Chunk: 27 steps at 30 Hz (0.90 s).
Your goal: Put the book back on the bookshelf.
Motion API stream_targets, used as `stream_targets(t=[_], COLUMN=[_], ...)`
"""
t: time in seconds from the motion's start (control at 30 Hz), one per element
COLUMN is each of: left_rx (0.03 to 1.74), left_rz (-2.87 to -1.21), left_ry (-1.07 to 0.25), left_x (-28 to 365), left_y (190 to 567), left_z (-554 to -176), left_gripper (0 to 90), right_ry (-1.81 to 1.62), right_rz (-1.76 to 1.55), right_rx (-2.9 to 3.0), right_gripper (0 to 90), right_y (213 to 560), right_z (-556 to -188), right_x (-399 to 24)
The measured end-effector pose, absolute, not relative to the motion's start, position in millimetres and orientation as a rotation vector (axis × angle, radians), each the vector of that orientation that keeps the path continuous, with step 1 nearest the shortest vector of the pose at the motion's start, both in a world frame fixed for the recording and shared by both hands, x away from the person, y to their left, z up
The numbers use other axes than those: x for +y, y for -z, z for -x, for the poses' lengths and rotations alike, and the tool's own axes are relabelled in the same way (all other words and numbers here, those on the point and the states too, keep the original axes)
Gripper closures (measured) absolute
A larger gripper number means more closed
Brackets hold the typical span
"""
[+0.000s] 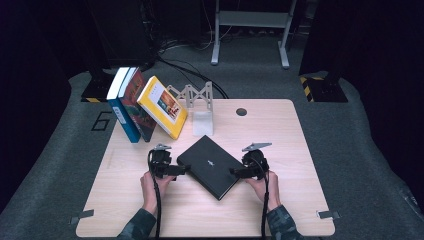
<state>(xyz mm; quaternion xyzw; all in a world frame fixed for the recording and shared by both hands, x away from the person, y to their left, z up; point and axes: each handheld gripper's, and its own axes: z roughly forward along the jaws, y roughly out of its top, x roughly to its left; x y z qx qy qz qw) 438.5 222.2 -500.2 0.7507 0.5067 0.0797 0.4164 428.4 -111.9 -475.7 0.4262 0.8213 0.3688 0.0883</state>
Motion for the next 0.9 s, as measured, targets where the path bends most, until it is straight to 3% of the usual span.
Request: stream_targets(t=[0.1, 0.27, 0.57, 0.9], left_rx=[1.275, 1.277, 1.273, 1.290], left_rz=[-1.879, -1.871, -1.883, -1.887], left_ry=[-0.200, -0.189, -0.205, -0.204], left_x=[220, 220, 220, 220], left_y=[502, 500, 498, 502], left_z=[-440, -446, -452, -458], left_gripper=[0.1, 0.3, 0.6, 2.7], right_ry=[-1.155, -1.125, -1.131, -1.129], right_rz=[-1.238, -1.179, -1.178, -1.172], right_rx=[2.456, 2.485, 2.491, 2.483], right_gripper=[53.0, 63.9, 64.3, 72.0], right_y=[472, 474, 479, 480], right_z=[-420, -409, -406, -404], right_x=[-114, -106, -103, -103])
